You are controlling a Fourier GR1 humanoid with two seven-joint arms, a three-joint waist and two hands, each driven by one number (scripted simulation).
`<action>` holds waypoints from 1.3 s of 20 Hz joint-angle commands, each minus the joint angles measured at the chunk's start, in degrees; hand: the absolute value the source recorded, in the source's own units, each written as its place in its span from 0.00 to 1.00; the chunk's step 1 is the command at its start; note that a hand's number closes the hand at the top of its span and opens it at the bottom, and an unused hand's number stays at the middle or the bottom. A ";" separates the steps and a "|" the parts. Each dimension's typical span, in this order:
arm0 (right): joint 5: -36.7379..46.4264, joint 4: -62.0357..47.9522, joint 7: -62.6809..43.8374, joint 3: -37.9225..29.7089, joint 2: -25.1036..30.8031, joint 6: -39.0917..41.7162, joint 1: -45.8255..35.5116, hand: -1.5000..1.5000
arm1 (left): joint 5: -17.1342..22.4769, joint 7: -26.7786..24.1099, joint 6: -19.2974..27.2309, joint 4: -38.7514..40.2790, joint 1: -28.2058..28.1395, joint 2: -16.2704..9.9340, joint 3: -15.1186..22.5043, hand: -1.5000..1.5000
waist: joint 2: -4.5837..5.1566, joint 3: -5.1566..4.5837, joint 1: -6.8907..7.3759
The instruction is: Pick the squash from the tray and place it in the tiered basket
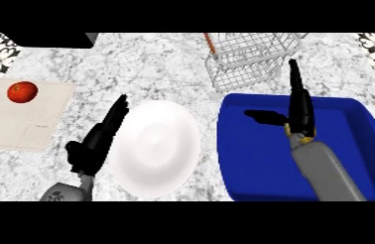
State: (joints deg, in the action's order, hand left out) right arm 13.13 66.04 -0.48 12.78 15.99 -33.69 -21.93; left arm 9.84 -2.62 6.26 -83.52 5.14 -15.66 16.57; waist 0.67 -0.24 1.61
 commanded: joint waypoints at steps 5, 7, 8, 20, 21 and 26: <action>22.48 -3.04 -25.66 10.86 3.11 1.29 -12.88 0.00 | 0.04 -3.23 -1.27 5.35 1.43 1.59 -1.05 0.50 | -1.23 -0.22 -2.09; 27.14 -5.14 -31.20 13.54 5.89 6.49 -13.56 0.00 | 1.10 -3.50 -2.38 3.96 -0.76 1.09 -0.99 0.50 | -1.64 -0.36 -1.81; 27.89 -6.98 -33.73 13.99 8.38 11.65 -15.13 0.00 | 1.16 -1.74 -2.29 3.18 0.81 0.44 -1.41 0.50 | -1.82 -0.49 -1.79; 28.15 -3.32 -69.18 23.70 -1.76 57.87 -26.60 0.00 | 1.63 -3.46 -3.47 5.89 1.08 -0.19 -3.20 0.50 | -1.71 -0.08 -2.23; 27.61 -2.63 -71.27 23.22 -2.32 59.50 -25.89 0.00 | 1.73 -3.37 -3.97 6.42 2.22 0.28 -3.06 0.50 | -1.44 0.02 -2.66; 27.70 -1.10 -78.96 21.05 -5.25 63.01 -27.70 0.00 | 0.35 -5.26 -3.21 6.15 0.78 0.81 -2.81 0.50 | -1.24 0.10 -2.22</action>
State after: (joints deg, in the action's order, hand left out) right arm 41.04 63.83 -64.02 34.40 14.90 19.67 -47.04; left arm 11.06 -6.15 3.08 -77.95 6.48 -15.09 13.65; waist -0.84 -0.21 -1.03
